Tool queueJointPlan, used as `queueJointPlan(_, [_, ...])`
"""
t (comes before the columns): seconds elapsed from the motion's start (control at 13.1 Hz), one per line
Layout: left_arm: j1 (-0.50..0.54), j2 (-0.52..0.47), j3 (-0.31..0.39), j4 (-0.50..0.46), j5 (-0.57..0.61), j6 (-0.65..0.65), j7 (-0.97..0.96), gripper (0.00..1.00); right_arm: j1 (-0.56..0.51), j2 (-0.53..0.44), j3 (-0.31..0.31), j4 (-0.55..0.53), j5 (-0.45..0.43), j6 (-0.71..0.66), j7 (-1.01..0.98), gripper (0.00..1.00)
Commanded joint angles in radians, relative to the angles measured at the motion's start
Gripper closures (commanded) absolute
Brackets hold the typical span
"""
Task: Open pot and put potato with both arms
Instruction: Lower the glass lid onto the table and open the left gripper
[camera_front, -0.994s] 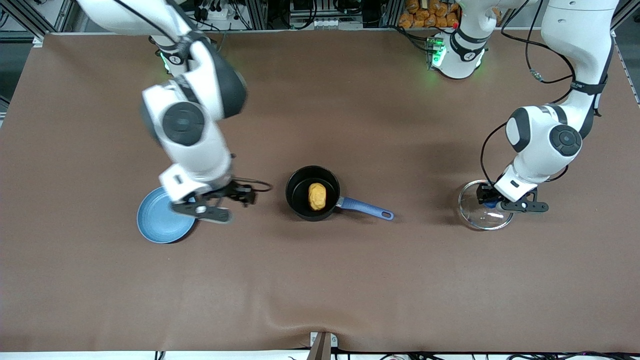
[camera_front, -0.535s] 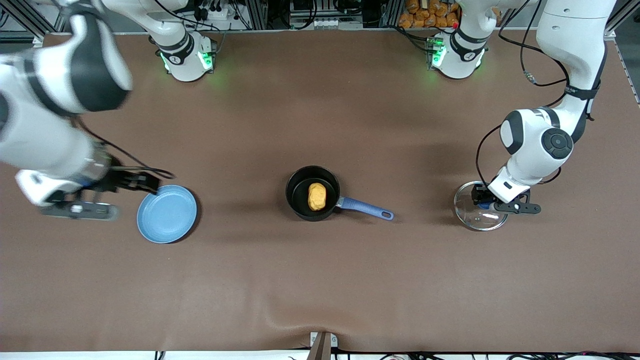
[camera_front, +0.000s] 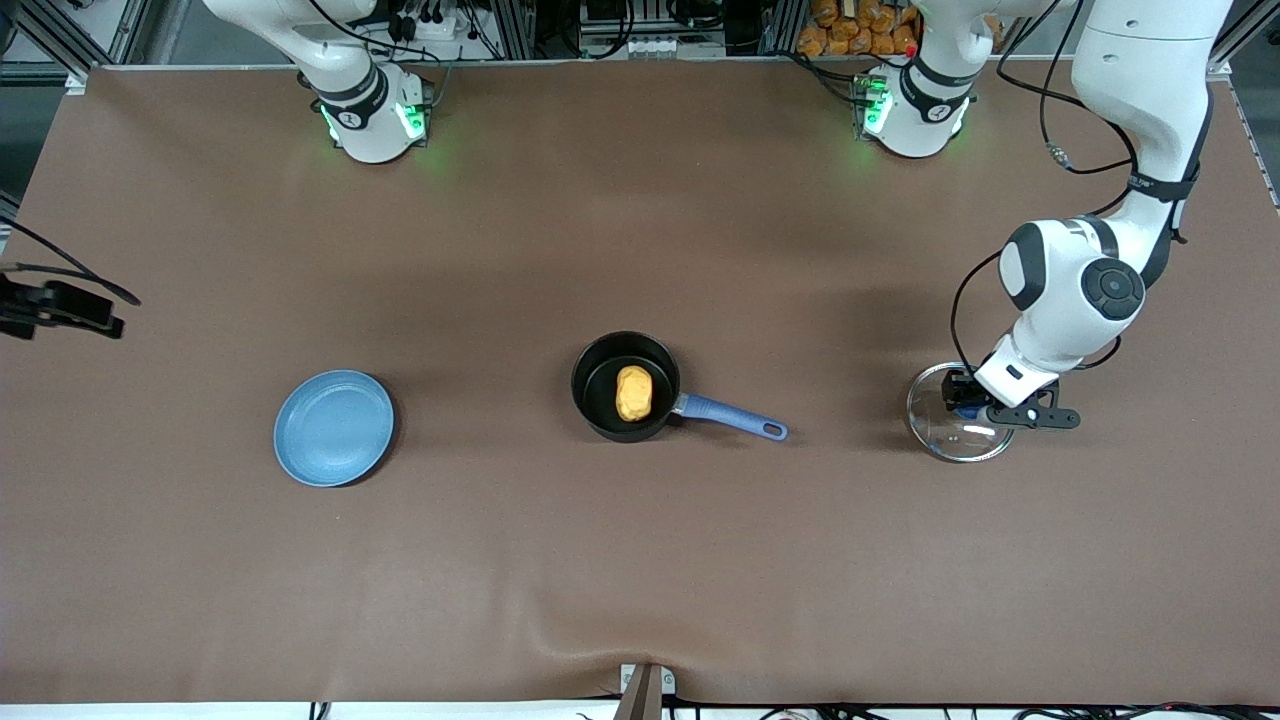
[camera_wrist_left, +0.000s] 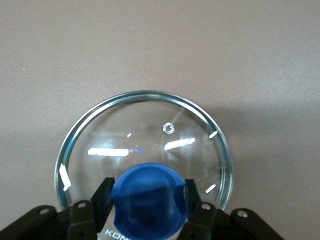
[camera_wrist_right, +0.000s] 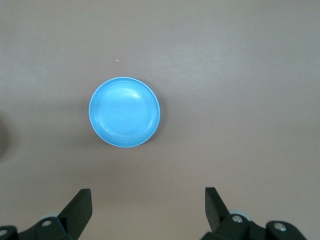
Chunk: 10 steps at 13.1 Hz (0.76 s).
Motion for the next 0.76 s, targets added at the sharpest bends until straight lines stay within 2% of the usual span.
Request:
queueJointPlan(0.0, [-0.001,0.015,-0.006,0.032,-0.033,0.019,0.009,0.0,-0.019,-0.063,0.007,-0.072,0.018,0.022,-0.025,0.0])
queueJointPlan(0.31, [-0.016,-0.063,-0.023,0.08,-0.036,-0.046,-0.075,0.0,-0.018,-0.172,0.019,-0.232,0.008,0.176,-0.015,0.0])
queueJointPlan(0.46, [-0.01,-0.124,-0.027,0.171,-0.033,-0.237,-0.075,0.0,-0.021,-0.189,0.045,-0.237,0.006,0.174,0.009,0.0])
queueJointPlan(0.69, [-0.004,-0.172,-0.027,0.409,-0.033,-0.65,-0.083,0.0,-0.01,-0.199,0.048,-0.237,0.006,0.169,0.018,0.0])
